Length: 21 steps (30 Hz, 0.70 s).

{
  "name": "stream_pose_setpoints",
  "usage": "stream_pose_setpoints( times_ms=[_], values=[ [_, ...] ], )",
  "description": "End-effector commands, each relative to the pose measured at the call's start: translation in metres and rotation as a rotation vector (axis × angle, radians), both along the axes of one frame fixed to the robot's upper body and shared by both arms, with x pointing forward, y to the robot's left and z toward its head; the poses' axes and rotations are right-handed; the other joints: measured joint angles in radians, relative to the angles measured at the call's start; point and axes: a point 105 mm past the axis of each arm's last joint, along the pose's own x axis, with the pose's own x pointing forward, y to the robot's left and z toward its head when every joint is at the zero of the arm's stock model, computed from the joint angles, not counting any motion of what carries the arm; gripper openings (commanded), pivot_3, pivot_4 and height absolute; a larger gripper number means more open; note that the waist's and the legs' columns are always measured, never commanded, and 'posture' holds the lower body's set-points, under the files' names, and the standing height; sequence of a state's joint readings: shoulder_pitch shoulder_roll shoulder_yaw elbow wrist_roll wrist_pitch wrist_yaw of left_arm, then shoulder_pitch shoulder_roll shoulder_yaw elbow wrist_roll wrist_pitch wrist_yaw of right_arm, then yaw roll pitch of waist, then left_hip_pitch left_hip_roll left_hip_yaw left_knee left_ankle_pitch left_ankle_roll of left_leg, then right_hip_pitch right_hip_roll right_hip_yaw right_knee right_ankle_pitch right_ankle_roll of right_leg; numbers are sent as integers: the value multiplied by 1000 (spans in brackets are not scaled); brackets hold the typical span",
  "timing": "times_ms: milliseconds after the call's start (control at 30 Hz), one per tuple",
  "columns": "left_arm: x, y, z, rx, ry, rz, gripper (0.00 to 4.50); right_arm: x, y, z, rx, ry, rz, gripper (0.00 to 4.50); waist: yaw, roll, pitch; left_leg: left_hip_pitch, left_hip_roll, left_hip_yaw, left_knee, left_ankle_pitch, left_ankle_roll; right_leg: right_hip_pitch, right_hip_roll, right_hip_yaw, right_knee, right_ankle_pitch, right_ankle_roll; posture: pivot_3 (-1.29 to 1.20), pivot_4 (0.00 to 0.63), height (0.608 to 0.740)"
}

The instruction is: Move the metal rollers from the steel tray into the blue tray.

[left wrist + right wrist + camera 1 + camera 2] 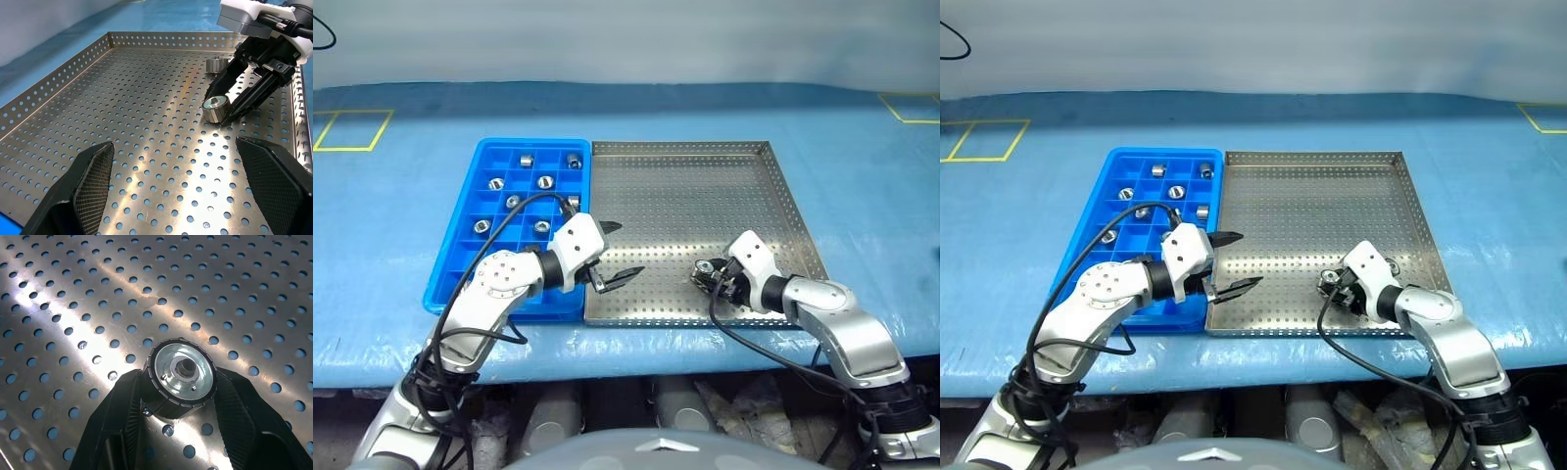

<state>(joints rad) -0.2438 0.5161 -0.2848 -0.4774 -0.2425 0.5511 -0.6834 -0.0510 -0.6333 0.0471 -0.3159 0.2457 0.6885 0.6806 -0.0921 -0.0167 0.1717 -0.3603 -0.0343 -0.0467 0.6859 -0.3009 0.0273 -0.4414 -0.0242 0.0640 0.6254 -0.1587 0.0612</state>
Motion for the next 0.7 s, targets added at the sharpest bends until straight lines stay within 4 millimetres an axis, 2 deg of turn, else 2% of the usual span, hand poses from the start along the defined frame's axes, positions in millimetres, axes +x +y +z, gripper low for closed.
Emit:
stream_pose_setpoints(
  times_ms=[33, 167, 367, 533, 600, 700],
  values=[
    [-5, 4, 12, -16, -46, 8, 4336, 7, 11, 20, 19, -86, 35, 1854, -2, 0, 0, 0, 0, 0, 0, 0, 0, 0, 0, 0, 0, 0, 0, -142, 150, 740],
    [-12, 24, 11, -31, -20, 93, 4336, 10, 31, 36, 57, -141, 117, 1854, -4, 0, 0, 0, 1, 2, 0, -1, 1, -2, 1, 2, 0, 0, 0, -107, 150, 740],
    [-28, 72, 8, 47, -17, 286, 4336, 23, 73, 60, 94, -235, 289, 1854, 6, -1, 0, 0, 2, 2, 0, -1, 1, -2, 1, 1, 0, 0, 0, -2, 150, 740],
    [-39, 104, 15, 86, -43, 444, 4336, 32, 115, 84, 160, -316, 426, 1854, 39, -1, 1, 0, 1, 0, 0, -1, 1, -2, 0, 0, 0, 0, 0, 66, 150, 740],
    [-44, 115, 18, 93, -51, 503, 4336, 30, 134, 88, 189, -329, 496, 1854, 54, -1, 0, -1, 2, -1, -1, -1, 1, -2, -1, -2, 0, 0, -2, 94, 150, 740],
    [-51, 124, 20, 95, -52, 565, 4336, 27, 152, 90, 212, -333, 569, 1854, 76, -1, 0, -1, 1, -3, -2, -1, 0, -3, -2, -5, -1, 2, -9, 116, 150, 740]
  ],
)
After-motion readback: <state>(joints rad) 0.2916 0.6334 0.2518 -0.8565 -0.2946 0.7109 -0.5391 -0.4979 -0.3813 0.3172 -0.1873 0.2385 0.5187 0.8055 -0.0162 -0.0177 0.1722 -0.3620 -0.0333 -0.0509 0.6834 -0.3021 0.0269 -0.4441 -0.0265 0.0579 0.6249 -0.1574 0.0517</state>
